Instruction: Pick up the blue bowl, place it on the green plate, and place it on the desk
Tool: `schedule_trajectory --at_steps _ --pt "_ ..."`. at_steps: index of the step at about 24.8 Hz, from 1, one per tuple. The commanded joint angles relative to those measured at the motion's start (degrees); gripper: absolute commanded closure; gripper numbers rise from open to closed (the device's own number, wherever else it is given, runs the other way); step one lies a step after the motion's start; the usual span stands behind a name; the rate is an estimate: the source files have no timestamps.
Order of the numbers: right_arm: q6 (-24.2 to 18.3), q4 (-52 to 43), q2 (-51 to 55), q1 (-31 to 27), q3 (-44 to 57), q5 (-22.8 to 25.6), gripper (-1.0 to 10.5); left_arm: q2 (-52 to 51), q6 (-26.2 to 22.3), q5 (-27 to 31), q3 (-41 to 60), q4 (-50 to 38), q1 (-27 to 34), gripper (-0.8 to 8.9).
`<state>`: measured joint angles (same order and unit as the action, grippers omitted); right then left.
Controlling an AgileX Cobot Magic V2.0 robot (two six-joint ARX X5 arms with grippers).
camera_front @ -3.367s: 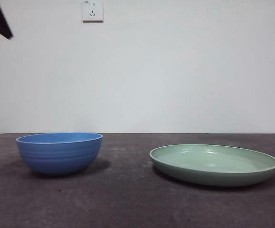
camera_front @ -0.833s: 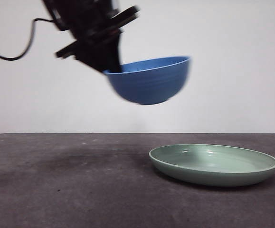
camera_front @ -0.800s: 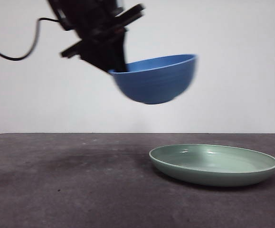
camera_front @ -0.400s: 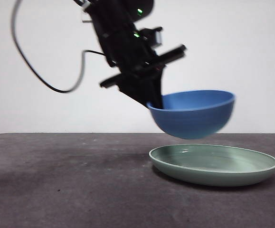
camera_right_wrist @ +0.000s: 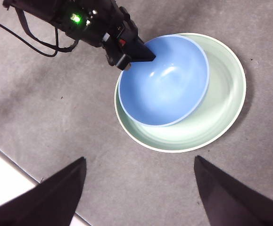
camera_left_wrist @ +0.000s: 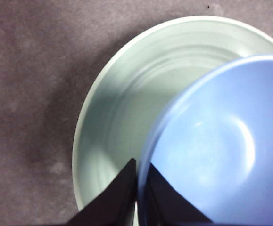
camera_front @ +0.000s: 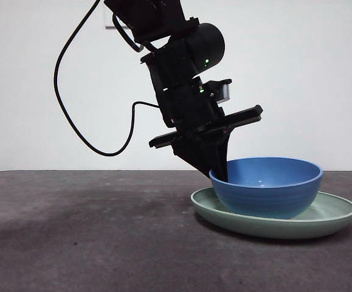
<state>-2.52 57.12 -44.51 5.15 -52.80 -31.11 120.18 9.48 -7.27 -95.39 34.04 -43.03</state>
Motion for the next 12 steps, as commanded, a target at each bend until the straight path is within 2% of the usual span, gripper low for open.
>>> schedule_trajectory --at_steps 1,4,8,12 --pt "0.6 -0.5 -0.3 0.1 -0.9 0.1 5.8 1.8 0.2 0.0 -1.7 -0.4 -0.6 8.03" --pt "0.6 -0.5 -0.3 0.1 -0.9 0.1 5.8 1.8 0.2 0.0 -1.7 -0.3 -0.9 7.6" --pt "0.6 -0.5 -0.3 0.1 -0.9 0.1 5.8 1.8 0.2 -0.1 -1.7 0.2 -0.9 6.19" --pt "0.6 -0.5 -0.3 0.1 -0.9 0.1 5.8 1.5 0.3 -0.1 -2.5 2.7 -0.9 6.17"
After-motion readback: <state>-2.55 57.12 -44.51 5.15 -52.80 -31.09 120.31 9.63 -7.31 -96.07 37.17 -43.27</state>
